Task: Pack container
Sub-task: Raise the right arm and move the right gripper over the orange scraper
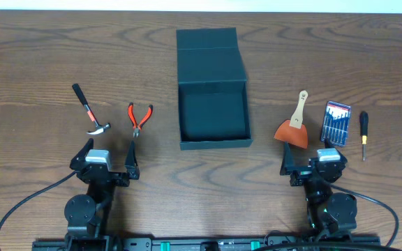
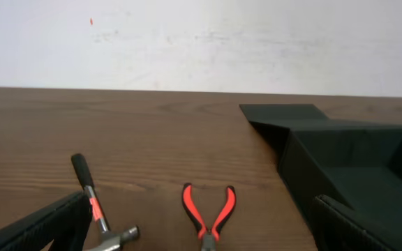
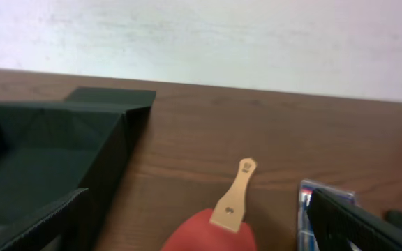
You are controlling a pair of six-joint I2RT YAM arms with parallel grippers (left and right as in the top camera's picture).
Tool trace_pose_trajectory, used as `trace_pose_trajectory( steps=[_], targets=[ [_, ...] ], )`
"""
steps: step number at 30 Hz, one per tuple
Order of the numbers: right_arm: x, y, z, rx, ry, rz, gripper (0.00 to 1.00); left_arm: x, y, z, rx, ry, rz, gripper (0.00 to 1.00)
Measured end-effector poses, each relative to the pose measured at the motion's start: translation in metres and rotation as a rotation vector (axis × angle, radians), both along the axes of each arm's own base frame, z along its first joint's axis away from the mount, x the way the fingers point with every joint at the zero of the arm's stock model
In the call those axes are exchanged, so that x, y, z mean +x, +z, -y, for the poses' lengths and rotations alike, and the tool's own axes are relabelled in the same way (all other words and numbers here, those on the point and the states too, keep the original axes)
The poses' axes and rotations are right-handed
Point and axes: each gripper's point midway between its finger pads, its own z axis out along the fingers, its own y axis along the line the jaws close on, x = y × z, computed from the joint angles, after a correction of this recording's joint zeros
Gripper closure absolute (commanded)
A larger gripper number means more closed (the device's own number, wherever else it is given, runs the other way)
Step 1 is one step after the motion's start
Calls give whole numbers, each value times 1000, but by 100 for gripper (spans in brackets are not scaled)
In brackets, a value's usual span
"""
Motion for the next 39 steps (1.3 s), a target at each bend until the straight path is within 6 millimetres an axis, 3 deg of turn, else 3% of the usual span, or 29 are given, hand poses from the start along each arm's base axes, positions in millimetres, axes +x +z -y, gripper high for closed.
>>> trace_pose_trajectory(
  steps=[7,13,17,24,27,31,33,36,39],
  targets=[
    [-12,-4,-4,157,0,-147,1,-12,-1,1,-100,13,-176,2],
    [-24,42,-2,180,-24,-311,1,-13,39,-7,-106,71,-374,2],
    [-27,54,4,165,-81,-552,1,-2,43,-7,-96,95,-584,2],
    [-30,64,24,153,-230,-1065,1,16,27,-7,-68,122,-926,2],
    [-8,70,24,170,-238,-1174,1,20,15,-7,-61,127,-1005,2],
    [37,72,23,168,-210,-1158,4,20,3,-7,-55,130,-1064,1],
    [60,67,25,173,-214,-1139,1,21,2,-7,-55,131,-1067,2],
    [86,48,32,181,-239,-1156,1,21,2,-7,-55,130,-1066,1],
    [107,12,42,187,-277,-1229,1,21,2,-7,-55,130,-1066,1]
  ],
)
